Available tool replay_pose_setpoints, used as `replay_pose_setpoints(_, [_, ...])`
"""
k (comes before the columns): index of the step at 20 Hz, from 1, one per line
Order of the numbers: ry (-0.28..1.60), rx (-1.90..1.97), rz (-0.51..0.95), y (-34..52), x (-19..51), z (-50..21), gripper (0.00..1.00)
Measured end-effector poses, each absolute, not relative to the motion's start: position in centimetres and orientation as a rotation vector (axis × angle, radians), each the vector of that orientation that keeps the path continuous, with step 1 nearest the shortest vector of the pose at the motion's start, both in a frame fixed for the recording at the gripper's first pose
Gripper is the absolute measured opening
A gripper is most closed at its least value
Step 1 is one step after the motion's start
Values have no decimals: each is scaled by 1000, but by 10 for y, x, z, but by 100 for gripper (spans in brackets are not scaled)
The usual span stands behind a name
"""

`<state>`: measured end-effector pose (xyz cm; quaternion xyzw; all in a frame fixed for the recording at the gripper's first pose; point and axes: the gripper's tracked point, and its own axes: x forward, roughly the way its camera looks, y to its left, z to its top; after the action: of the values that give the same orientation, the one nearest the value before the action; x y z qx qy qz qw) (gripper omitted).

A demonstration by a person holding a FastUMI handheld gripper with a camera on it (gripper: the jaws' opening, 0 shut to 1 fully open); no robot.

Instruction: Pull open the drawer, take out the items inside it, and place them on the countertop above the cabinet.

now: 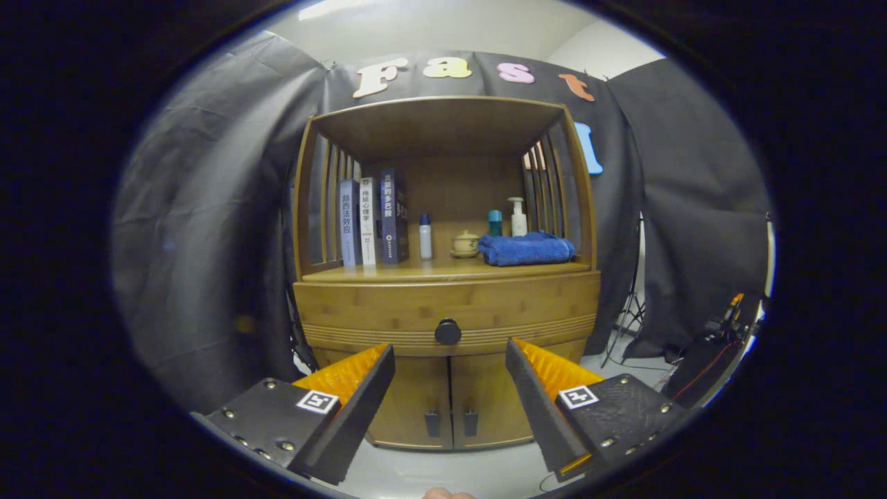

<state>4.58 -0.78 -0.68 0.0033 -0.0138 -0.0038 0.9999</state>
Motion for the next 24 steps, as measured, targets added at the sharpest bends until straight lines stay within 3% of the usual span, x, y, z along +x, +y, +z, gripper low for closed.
replay_pose_setpoints(14, [50, -17, -50, -7, 188, -38, 100])
replay_pose_setpoints(21, [86, 10, -20, 0, 223, -59, 46])
replay_pose_setpoints(24, [66, 49, 1, 1, 223, -58, 35])
